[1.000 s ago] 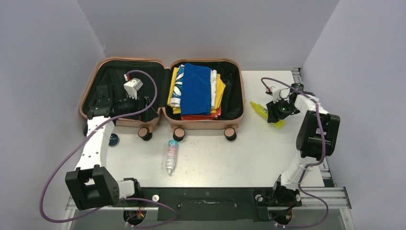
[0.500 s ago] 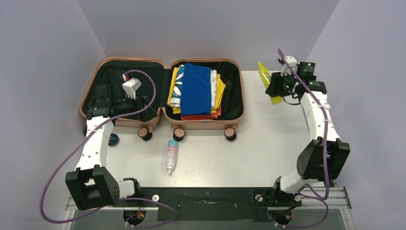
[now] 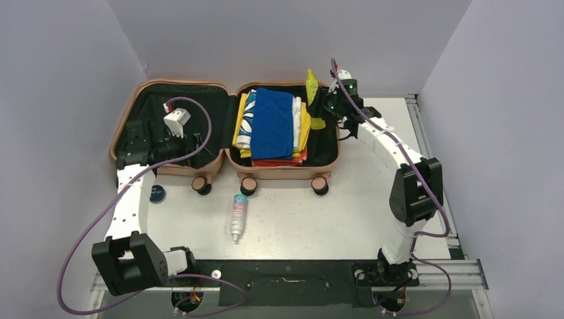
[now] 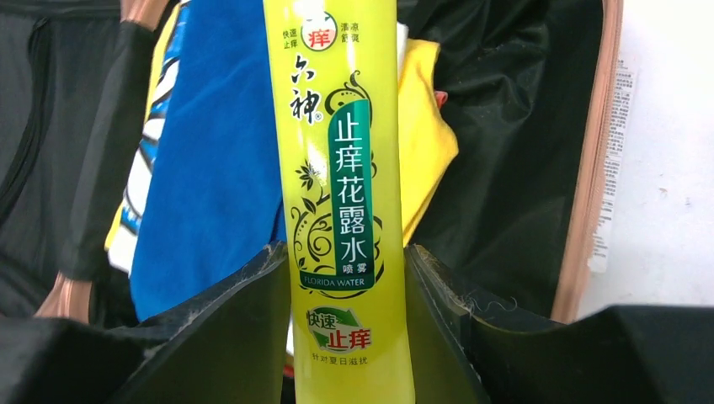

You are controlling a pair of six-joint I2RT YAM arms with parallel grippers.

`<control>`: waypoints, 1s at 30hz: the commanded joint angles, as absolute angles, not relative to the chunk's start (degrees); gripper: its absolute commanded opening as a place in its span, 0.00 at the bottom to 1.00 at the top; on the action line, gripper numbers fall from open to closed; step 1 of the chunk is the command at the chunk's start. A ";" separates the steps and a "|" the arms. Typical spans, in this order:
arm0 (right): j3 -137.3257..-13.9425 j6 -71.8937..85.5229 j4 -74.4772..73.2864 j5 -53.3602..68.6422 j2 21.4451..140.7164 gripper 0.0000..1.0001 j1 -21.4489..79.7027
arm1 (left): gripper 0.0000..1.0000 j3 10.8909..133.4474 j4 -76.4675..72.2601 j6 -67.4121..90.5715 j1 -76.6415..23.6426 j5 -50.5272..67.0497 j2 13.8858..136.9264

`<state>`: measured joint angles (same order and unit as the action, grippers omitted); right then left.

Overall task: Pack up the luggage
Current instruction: Pick up the makeup from the center of the board, then place the makeup in the luggage.

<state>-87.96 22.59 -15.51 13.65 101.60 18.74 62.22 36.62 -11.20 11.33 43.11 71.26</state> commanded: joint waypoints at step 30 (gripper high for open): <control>-95.37 19.65 -11.48 8.61 106.82 0.73 19.42 | 0.96 61.26 32.86 -10.55 13.89 47.72 69.02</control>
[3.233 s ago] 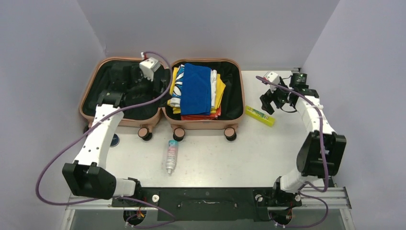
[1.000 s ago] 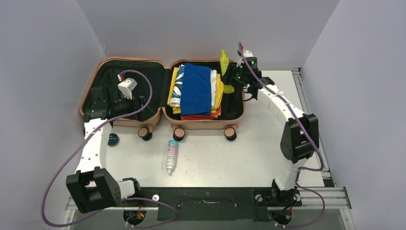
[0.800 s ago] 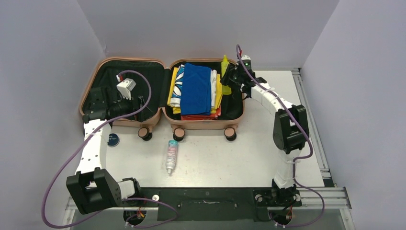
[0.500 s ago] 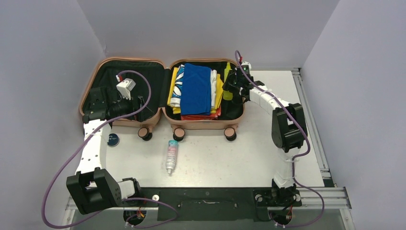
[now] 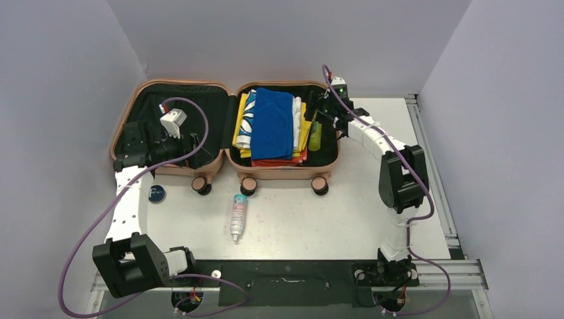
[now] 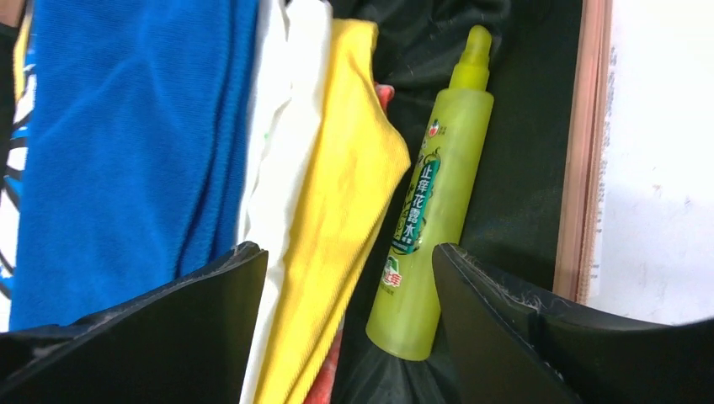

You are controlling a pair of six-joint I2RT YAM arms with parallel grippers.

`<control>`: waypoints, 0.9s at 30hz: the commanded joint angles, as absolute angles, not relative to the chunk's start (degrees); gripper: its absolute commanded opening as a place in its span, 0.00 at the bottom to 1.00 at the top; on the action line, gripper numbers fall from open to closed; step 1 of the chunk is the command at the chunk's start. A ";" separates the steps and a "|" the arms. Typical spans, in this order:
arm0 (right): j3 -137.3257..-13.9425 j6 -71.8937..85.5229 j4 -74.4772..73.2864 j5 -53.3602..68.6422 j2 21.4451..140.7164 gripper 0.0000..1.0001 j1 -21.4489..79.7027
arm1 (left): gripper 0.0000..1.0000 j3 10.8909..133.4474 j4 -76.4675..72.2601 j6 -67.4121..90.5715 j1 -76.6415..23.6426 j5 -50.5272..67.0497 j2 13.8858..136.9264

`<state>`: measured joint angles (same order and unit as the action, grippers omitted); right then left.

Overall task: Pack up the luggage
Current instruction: Place the makeup in the luggage.

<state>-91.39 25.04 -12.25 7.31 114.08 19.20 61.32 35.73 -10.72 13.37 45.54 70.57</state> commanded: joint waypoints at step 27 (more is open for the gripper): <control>-100.50 16.64 -10.74 4.65 119.92 0.77 4.57 | 0.96 61.27 32.83 -10.63 14.42 48.06 69.92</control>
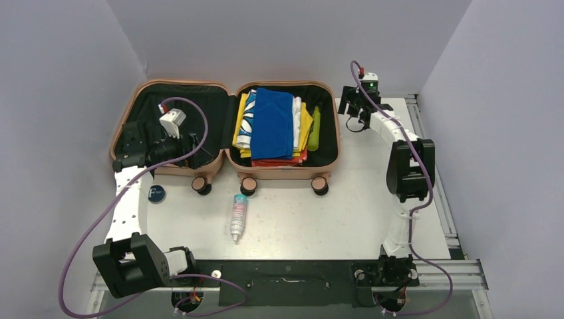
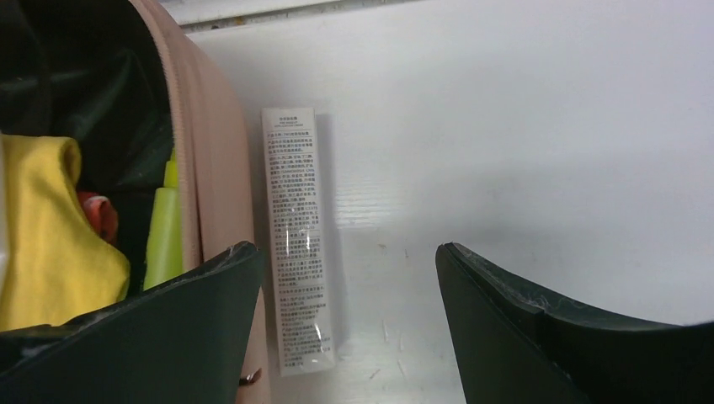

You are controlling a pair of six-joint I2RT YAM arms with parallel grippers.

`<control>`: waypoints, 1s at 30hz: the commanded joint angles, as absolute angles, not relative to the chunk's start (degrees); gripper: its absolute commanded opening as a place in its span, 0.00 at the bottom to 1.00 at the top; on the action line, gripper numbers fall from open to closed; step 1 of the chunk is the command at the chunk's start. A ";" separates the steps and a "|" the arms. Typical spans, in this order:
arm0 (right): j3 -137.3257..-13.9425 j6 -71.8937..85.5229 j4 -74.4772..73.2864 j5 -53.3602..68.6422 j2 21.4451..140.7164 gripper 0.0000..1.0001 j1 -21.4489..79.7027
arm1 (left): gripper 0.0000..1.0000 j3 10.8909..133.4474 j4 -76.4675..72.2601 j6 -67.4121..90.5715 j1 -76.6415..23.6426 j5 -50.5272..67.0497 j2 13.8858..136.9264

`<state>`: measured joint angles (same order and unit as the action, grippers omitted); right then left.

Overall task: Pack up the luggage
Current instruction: Place the makeup in the luggage, then pick up the makeup from the center of the board.

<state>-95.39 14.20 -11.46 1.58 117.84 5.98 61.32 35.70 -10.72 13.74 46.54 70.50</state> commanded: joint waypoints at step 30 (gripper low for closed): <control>-108.97 7.36 -23.60 35.16 138.96 0.81 1.60 | 0.96 61.43 32.74 -10.36 14.74 47.89 71.54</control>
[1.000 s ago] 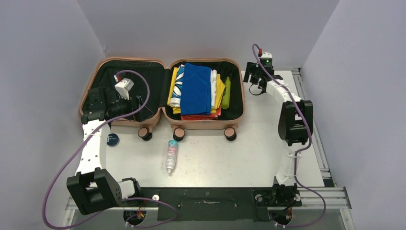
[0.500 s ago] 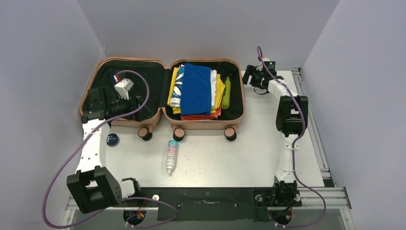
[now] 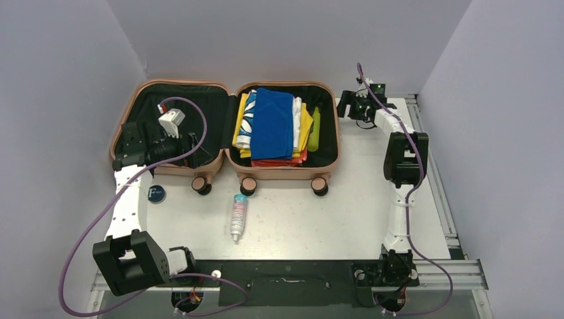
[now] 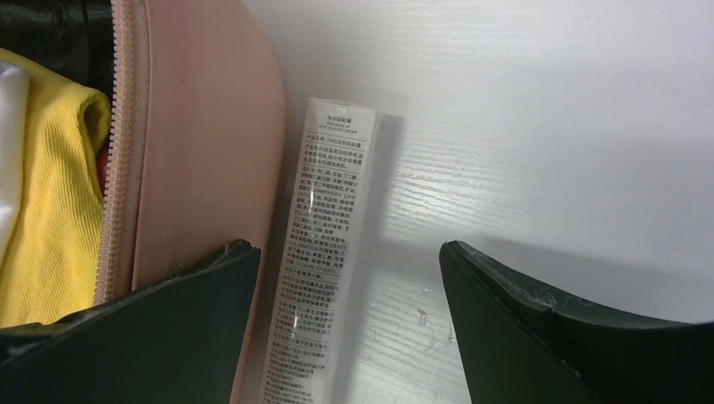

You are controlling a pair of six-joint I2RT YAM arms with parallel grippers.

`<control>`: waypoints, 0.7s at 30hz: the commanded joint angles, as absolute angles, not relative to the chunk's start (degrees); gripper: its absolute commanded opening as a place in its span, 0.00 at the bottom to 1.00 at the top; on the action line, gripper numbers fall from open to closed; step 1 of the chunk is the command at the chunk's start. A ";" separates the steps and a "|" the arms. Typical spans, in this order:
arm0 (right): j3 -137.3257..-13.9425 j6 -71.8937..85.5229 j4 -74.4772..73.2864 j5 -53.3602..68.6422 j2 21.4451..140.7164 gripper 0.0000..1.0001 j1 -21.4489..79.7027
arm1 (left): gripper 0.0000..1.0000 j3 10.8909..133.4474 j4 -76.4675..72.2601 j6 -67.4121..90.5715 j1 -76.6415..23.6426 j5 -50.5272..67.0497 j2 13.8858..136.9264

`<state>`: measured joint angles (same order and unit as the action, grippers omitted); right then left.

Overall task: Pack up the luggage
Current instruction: Pick up the makeup from the center of the board.

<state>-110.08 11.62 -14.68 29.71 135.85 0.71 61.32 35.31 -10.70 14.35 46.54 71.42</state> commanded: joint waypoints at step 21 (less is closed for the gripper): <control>-108.76 6.09 -24.78 46.79 141.08 0.81 -1.58 | 0.96 61.51 32.92 -10.11 15.20 47.99 72.57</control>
